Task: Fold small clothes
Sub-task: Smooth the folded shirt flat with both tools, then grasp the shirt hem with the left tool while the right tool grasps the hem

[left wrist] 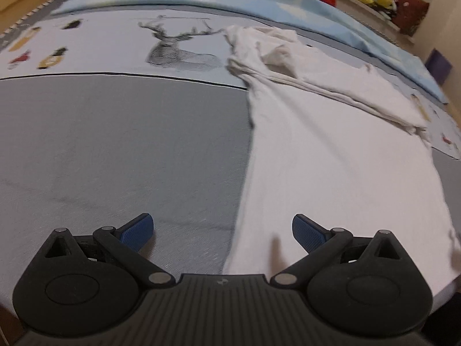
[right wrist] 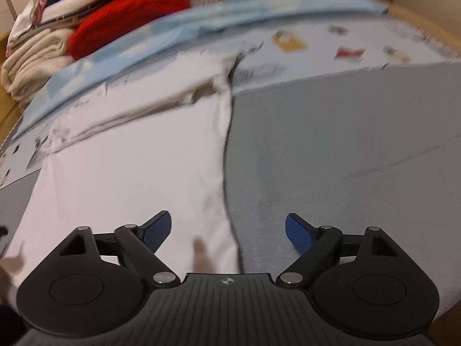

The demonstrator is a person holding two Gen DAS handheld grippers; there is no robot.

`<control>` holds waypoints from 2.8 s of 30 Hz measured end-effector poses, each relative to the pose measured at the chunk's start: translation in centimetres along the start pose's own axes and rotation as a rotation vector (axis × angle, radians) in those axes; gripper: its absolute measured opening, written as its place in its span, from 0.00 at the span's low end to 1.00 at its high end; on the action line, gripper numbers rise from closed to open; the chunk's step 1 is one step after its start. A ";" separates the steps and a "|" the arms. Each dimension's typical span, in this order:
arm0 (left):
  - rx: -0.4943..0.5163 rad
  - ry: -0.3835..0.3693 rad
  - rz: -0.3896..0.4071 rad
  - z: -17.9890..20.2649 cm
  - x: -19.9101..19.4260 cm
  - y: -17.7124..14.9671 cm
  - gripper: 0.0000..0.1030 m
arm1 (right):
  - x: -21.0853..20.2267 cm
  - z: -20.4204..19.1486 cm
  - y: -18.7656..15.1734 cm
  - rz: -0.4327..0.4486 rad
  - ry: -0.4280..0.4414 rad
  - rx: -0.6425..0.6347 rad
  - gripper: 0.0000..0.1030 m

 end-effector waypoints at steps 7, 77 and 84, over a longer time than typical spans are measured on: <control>-0.104 -0.024 0.137 -0.1 -2.2 3.2 1.00 | -2.1 -5.0 -0.4 0.204 0.088 -0.079 0.82; -0.085 -0.272 0.019 3.0 -17.4 -12.8 0.06 | -18.4 2.6 -8.6 -0.147 0.238 0.233 0.06; -0.076 -0.269 0.057 1.6 -10.5 3.9 0.06 | -9.8 -2.1 4.8 -0.146 0.258 0.204 0.06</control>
Point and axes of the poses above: each gripper's, at about its wrist camera, not at the fingertips, and x roughly the way its jaws point, z to its right, y to its top, the point moved 3 cm from there along x, roughly the way its jaws point, and after that the axes turned 7 degrees about x, right-handed, at the moved point
